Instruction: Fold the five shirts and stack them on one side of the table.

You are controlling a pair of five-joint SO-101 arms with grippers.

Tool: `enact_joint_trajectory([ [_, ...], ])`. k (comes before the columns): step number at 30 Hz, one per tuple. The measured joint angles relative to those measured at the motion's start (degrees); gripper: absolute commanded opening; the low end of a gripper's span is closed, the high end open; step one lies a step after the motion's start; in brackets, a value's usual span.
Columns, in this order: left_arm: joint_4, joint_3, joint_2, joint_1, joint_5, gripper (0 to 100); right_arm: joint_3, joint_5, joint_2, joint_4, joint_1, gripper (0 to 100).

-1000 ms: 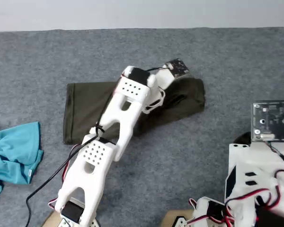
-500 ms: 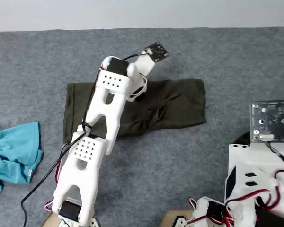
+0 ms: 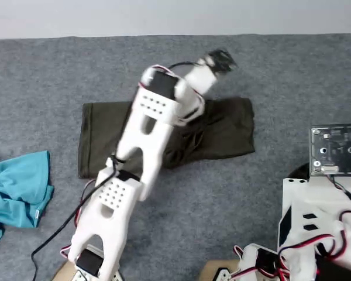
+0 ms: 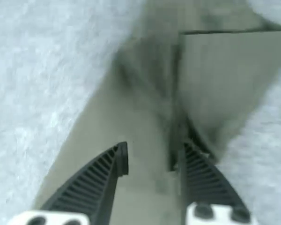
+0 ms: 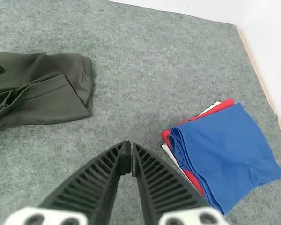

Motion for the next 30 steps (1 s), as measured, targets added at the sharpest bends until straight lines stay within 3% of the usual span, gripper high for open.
enact_joint_trajectory([
  [4,0.00,6.59,0.00,3.25,0.00,18,0.00,0.00,0.00,0.00,0.00,1.5],
  [12,-0.26,15.47,0.00,1.41,0.00,18,0.00,0.00,0.00,0.00,0.00,1.5],
  [20,-2.20,16.79,0.00,-4.66,0.26,18,0.00,0.00,0.00,0.00,0.00,1.5],
  [30,-3.96,17.41,5.36,-4.92,0.35,14,0.00,0.00,0.00,0.00,0.00,1.5],
])
